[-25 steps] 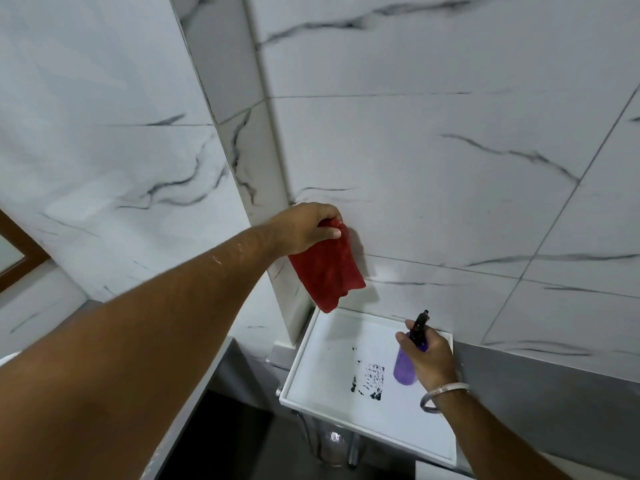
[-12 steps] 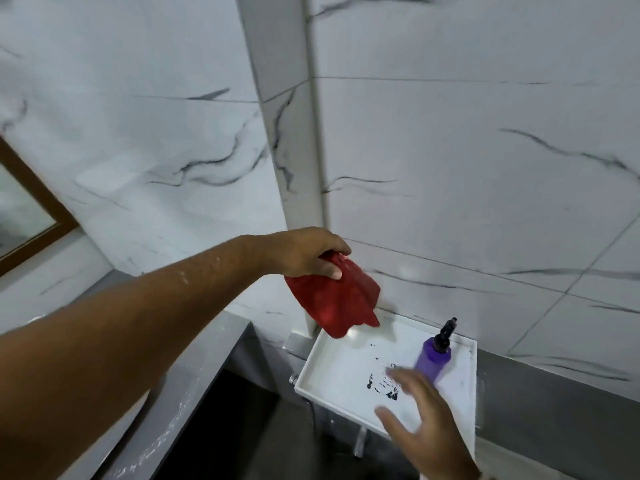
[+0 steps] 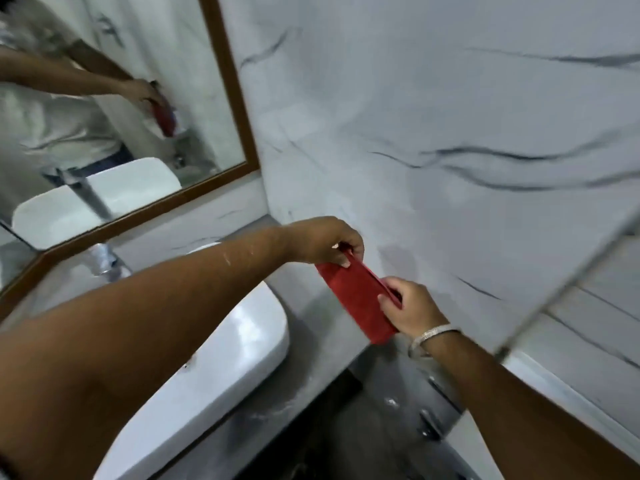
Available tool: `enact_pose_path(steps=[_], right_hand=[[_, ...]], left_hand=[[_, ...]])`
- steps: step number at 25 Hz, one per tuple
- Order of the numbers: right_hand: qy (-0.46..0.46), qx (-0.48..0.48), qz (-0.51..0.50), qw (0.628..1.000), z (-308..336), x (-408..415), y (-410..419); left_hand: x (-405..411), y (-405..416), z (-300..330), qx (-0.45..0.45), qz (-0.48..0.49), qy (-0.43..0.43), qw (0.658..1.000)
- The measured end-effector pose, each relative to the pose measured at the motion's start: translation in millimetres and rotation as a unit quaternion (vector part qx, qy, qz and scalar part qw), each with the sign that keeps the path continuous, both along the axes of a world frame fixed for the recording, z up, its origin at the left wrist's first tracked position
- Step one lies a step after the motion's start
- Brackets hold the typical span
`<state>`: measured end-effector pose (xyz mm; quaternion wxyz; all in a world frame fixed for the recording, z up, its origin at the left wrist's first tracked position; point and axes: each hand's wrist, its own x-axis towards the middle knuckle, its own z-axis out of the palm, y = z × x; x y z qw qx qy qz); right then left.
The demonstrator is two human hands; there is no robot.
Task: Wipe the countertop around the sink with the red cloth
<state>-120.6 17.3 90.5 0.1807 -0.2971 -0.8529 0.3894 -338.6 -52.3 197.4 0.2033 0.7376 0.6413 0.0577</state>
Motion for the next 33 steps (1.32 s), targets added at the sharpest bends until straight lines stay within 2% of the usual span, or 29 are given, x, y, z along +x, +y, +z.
enact_pose_path(steps=[3, 5, 7, 9, 11, 15, 20, 23, 25, 27, 28, 30, 31, 33], right_hand=[[-0.028, 0.105, 0.001, 0.994, -19, -105, 14], [-0.096, 0.115, 0.076, 0.986, -57, -169, 12], [-0.22, 0.115, 0.19, 0.95, -106, -205, 2], [-0.302, 0.149, 0.213, 0.917, -155, -239, 3], [-0.302, 0.193, 0.208, 0.91, -185, -269, 9], [-0.285, 0.273, 0.272, 0.878, -218, -326, 15], [-0.298, 0.34, 0.312, 0.836, -246, -450, 10], [-0.301, 0.373, 0.262, 0.838, -231, -515, 54], [-0.295, 0.39, 0.213, 0.846, -232, -471, 82], [-0.31, 0.43, 0.171, 0.83, -240, -342, 77], [-0.307, 0.469, 0.167, 0.811, -245, -269, 72], [-0.295, 0.465, 0.2, 0.811, -254, -174, 62], [-0.301, 0.449, 0.23, 0.809, -255, -168, 66], [-0.301, 0.399, 0.235, 0.833, -252, -217, 75]], left_hand=[[-104, -8, -42, 0.063, 0.07, 0.14, 0.986], [-172, -19, -87, 0.091, 0.137, 0.205, 0.965], [-223, -37, -126, 0.069, 0.27, 0.223, 0.934], [-273, -55, -167, 0.014, 0.338, 0.255, 0.906], [-308, -65, -200, 0.02, 0.293, 0.279, 0.914], [-332, -56, -218, 0.059, 0.207, 0.26, 0.941], [-345, -50, -240, 0.034, 0.231, 0.19, 0.954], [-350, -48, -247, -0.003, 0.247, 0.168, 0.954], [-348, -48, -247, -0.012, 0.255, 0.164, 0.953], [-346, -49, -239, -0.028, 0.258, 0.152, 0.954], [-345, -49, -235, -0.034, 0.258, 0.147, 0.954], [-342, -47, -232, -0.045, 0.251, 0.139, 0.957], [-343, -45, -232, -0.045, 0.248, 0.135, 0.958], [-345, -45, -234, -0.045, 0.245, 0.13, 0.96]])
